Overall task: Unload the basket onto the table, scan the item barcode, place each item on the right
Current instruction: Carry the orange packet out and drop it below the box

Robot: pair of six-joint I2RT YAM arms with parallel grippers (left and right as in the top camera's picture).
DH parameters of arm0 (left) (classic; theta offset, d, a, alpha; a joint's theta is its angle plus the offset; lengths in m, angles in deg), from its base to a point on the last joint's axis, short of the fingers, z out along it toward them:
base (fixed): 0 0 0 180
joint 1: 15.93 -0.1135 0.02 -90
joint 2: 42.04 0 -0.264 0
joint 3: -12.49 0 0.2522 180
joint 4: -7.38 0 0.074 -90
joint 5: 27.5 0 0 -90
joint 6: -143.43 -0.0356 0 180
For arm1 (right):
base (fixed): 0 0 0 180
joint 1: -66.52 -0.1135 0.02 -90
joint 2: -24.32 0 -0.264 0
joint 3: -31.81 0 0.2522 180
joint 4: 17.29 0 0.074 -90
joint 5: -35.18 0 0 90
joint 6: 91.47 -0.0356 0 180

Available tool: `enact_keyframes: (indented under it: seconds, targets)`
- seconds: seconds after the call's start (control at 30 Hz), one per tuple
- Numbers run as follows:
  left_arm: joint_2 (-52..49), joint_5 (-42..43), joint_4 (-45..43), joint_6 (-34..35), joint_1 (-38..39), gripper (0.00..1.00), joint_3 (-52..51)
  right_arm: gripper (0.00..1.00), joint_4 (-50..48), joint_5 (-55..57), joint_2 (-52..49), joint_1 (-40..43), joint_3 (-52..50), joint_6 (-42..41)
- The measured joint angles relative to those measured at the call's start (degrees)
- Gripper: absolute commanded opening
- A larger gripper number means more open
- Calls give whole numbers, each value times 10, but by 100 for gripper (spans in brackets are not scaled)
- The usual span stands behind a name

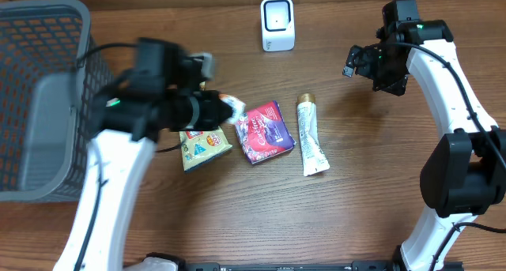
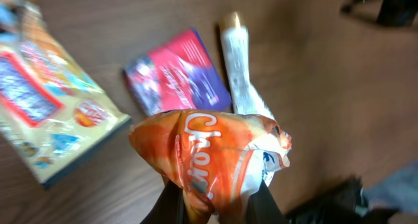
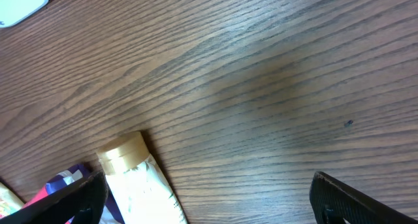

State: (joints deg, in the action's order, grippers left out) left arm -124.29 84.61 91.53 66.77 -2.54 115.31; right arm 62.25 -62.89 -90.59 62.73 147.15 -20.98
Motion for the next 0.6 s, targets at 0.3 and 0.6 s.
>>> enact_keyframes:
  seconds: [0.3, 0.6]
  targets:
    - [-138, -69, 40, 4, 94, 4, 0, 100, 0, 0, 0, 0, 0, 0]
    - [-208, -136, 54, 19, 98, 54, 0, 100, 0, 0, 0, 0, 0, 0]
